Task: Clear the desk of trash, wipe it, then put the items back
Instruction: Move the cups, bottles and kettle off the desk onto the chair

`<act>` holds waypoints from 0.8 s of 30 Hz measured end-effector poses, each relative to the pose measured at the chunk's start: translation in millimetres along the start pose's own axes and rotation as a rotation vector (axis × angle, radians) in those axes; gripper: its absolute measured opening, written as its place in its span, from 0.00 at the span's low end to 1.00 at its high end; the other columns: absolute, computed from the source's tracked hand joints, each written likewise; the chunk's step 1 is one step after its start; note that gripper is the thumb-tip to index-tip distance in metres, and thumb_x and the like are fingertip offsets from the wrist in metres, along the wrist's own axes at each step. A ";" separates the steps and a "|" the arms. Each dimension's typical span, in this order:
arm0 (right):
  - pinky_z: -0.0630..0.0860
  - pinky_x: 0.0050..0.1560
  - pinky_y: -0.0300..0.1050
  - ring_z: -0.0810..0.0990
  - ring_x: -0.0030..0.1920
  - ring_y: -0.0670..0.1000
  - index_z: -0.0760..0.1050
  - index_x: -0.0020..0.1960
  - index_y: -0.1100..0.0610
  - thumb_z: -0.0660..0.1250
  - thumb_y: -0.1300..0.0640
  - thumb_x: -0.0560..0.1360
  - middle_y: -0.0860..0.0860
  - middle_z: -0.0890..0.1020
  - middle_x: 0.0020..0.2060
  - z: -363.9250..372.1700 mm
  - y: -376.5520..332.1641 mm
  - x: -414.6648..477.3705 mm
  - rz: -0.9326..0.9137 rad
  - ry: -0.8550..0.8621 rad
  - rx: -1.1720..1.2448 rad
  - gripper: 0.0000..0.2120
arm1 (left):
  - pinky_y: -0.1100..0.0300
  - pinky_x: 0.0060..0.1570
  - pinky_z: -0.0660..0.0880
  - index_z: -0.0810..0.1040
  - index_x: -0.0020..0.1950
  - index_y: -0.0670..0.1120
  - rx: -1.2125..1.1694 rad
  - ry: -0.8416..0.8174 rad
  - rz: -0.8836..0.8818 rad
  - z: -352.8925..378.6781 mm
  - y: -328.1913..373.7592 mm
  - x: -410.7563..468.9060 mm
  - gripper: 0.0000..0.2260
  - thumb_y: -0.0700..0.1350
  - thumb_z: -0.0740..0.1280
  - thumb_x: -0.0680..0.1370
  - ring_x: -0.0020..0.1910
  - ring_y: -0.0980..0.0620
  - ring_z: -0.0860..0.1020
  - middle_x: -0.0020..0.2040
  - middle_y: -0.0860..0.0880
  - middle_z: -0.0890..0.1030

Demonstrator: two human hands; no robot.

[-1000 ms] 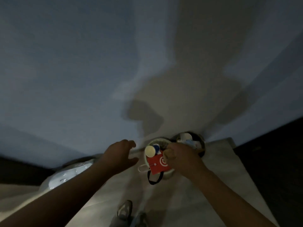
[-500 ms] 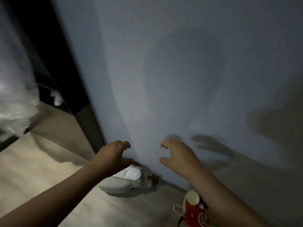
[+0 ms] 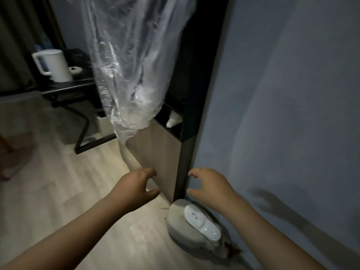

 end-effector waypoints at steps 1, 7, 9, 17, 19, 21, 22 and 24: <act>0.73 0.58 0.48 0.75 0.59 0.51 0.72 0.66 0.53 0.68 0.49 0.73 0.51 0.77 0.59 4.7 -21.4 13.4 -0.019 -0.001 -0.018 0.22 | 0.64 0.54 0.70 0.72 0.67 0.52 -0.002 0.011 -0.015 -9.3 -21.3 -2.9 0.22 0.57 0.67 0.75 0.60 0.55 0.75 0.62 0.54 0.77; 0.72 0.56 0.46 0.75 0.60 0.52 0.72 0.65 0.52 0.69 0.48 0.72 0.51 0.77 0.59 36.3 -150.8 89.0 -0.136 -0.012 -0.066 0.23 | 0.66 0.54 0.69 0.71 0.68 0.53 -0.019 0.038 -0.100 -58.6 -150.2 -21.3 0.22 0.58 0.66 0.75 0.61 0.57 0.74 0.64 0.56 0.75; 0.73 0.56 0.45 0.75 0.59 0.51 0.72 0.65 0.52 0.69 0.48 0.72 0.50 0.77 0.59 48.1 -185.0 111.4 -0.156 -0.019 -0.060 0.23 | 0.65 0.55 0.69 0.70 0.68 0.53 -0.019 0.051 -0.126 -73.0 -190.0 -23.8 0.23 0.58 0.66 0.75 0.61 0.57 0.74 0.64 0.56 0.75; 0.73 0.56 0.44 0.75 0.60 0.51 0.72 0.65 0.50 0.68 0.49 0.71 0.49 0.77 0.60 66.6 -289.2 216.0 -0.258 -0.030 -0.105 0.23 | 0.65 0.54 0.70 0.71 0.67 0.53 -0.039 0.123 -0.252 -122.4 -316.0 -4.2 0.22 0.58 0.66 0.75 0.61 0.57 0.75 0.64 0.55 0.75; 0.73 0.56 0.45 0.75 0.60 0.51 0.72 0.65 0.51 0.68 0.49 0.71 0.49 0.78 0.59 68.1 -308.2 246.1 -0.285 -0.021 -0.104 0.23 | 0.64 0.55 0.70 0.71 0.67 0.53 -0.036 0.148 -0.277 -135.3 -339.8 8.3 0.22 0.58 0.66 0.75 0.61 0.57 0.74 0.64 0.56 0.75; 0.73 0.57 0.44 0.75 0.60 0.51 0.72 0.64 0.51 0.68 0.49 0.71 0.49 0.78 0.60 69.4 -324.7 278.2 -0.315 -0.013 -0.090 0.23 | 0.64 0.56 0.71 0.70 0.68 0.53 -0.038 0.171 -0.308 -148.7 -362.6 22.9 0.22 0.58 0.66 0.75 0.62 0.57 0.74 0.65 0.56 0.75; 0.72 0.57 0.44 0.75 0.61 0.50 0.72 0.65 0.51 0.68 0.49 0.71 0.49 0.77 0.61 69.8 -332.8 294.3 -0.331 -0.014 -0.080 0.23 | 0.63 0.56 0.71 0.71 0.68 0.53 -0.032 0.186 -0.323 -156.1 -373.7 31.2 0.23 0.58 0.66 0.75 0.62 0.57 0.74 0.65 0.56 0.75; 0.71 0.58 0.43 0.74 0.62 0.50 0.72 0.66 0.51 0.68 0.50 0.71 0.48 0.77 0.62 70.6 -348.9 327.5 -0.361 -0.021 -0.063 0.24 | 0.64 0.56 0.72 0.71 0.68 0.53 -0.013 0.213 -0.350 -171.8 -395.5 50.2 0.23 0.58 0.66 0.75 0.61 0.57 0.74 0.64 0.56 0.75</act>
Point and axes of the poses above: each hand's wrist, its own x-axis towards the middle knuckle, its own z-axis out of the palm, y = z × x, the point moved 8 cm from there along x, towards the middle knuckle
